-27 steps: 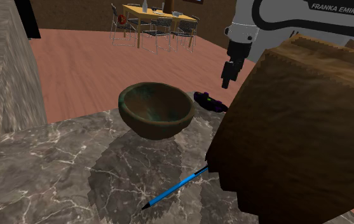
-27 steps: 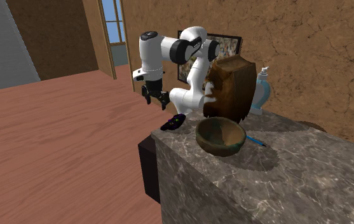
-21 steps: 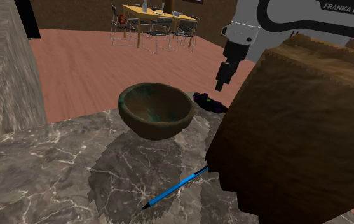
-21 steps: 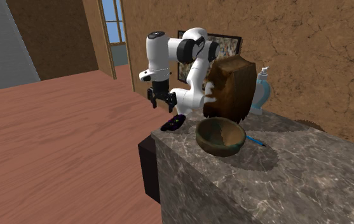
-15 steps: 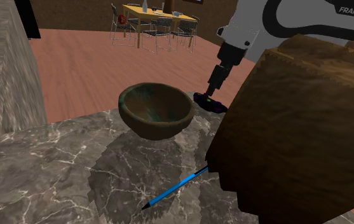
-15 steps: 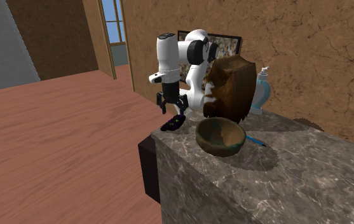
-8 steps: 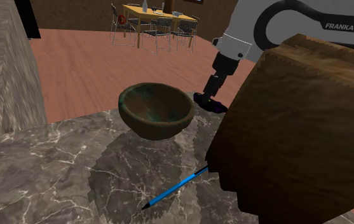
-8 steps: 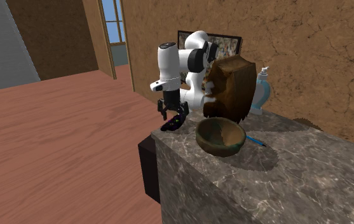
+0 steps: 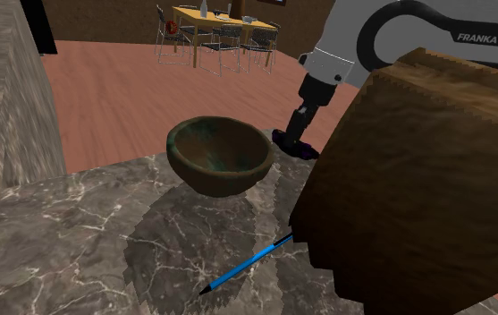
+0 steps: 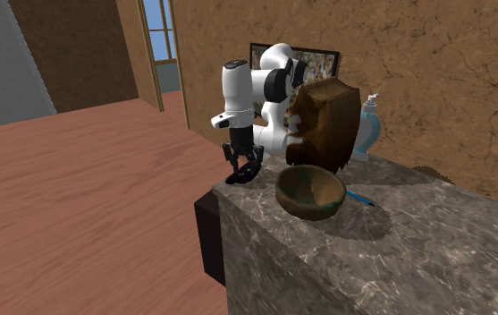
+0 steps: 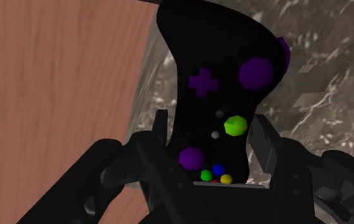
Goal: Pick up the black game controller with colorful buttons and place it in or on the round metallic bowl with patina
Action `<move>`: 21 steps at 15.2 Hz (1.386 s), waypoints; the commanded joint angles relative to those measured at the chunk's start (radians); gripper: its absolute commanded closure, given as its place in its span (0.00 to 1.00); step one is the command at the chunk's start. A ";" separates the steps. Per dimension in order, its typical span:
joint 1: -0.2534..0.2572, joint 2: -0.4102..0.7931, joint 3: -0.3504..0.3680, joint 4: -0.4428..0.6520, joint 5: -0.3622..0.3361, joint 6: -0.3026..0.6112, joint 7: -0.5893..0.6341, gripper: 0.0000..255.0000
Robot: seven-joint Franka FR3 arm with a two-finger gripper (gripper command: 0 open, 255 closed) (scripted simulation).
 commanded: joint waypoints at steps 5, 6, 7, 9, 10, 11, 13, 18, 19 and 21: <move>0.000 0.000 0.000 -0.004 0.000 0.000 -0.001 1.00; 0.000 0.000 0.000 -0.003 0.000 0.000 -0.001 1.00; 0.000 0.000 0.000 -0.003 0.000 -0.001 -0.001 1.00; 0.000 0.002 -0.001 0.012 -0.001 -0.013 0.001 1.00; -0.001 0.003 -0.002 0.026 -0.002 -0.026 0.003 1.00; -0.001 0.005 -0.003 0.041 -0.004 -0.039 0.004 1.00; -0.002 0.008 -0.005 0.069 -0.006 -0.064 0.007 1.00; -0.004 0.021 -0.010 0.144 -0.012 -0.125 0.014 1.00; -0.004 0.024 -0.011 0.159 -0.013 -0.137 0.015 1.00; -0.005 0.031 -0.013 0.190 -0.015 -0.161 0.018 1.00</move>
